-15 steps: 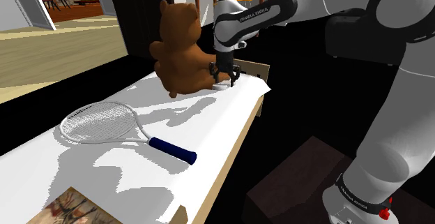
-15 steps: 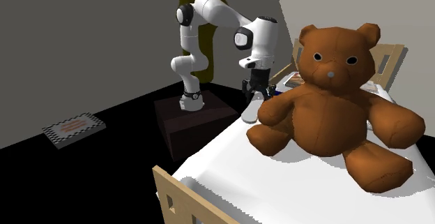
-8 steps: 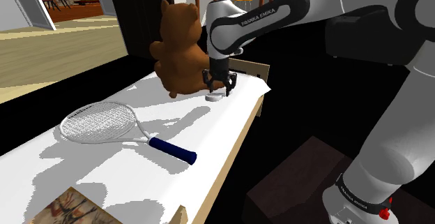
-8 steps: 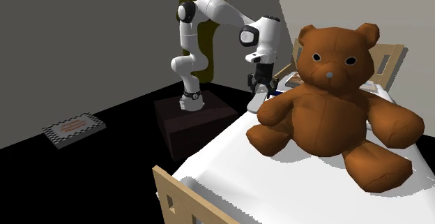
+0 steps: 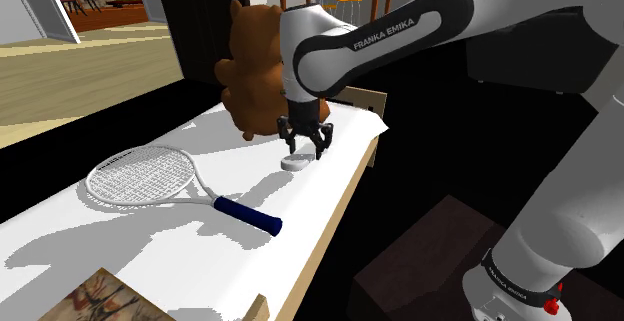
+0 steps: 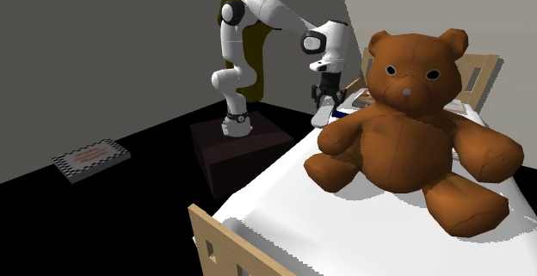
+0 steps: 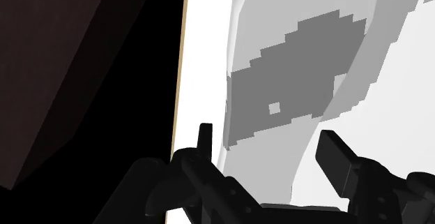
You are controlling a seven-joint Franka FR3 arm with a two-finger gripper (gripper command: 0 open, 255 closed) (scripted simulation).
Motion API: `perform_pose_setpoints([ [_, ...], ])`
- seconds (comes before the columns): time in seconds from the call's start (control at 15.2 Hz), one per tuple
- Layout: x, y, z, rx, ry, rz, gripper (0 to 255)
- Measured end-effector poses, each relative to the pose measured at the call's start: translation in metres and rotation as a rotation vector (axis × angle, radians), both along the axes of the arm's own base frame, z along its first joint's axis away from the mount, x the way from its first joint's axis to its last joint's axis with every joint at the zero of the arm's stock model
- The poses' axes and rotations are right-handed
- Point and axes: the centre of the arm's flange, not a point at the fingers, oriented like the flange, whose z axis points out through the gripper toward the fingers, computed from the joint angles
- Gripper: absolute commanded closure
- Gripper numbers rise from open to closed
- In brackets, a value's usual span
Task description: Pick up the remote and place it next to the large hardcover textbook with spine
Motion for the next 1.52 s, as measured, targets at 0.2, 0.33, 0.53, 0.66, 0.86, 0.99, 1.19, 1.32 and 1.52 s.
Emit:
perform_pose_setpoints([
  [0.2, -0.023, 0.031, 0.001, 0.000, 0.000, 0.000, 255],
  [0.33, -0.040, 0.052, -0.002, 0.000, 0.000, 0.000, 255],
  [0.53, -0.065, 0.086, 0.001, 0.000, 0.000, 0.000, 255],
  [0.66, -0.080, 0.107, 0.002, 0.000, 0.000, 0.000, 255],
  [0.86, -0.101, 0.141, 0.000, 0.000, 0.000, 0.000, 255],
  [0.99, -0.118, 0.164, 0.003, 0.000, 0.000, 0.000, 255],
  [1.19, -0.142, 0.194, 0.001, 0.000, 0.000, 0.001, 255],
  [1.32, -0.160, 0.216, 0.002, 0.000, 0.000, 0.001, 255],
  [1.52, -0.183, 0.247, 0.002, 0.000, 0.001, 0.001, 255],
])
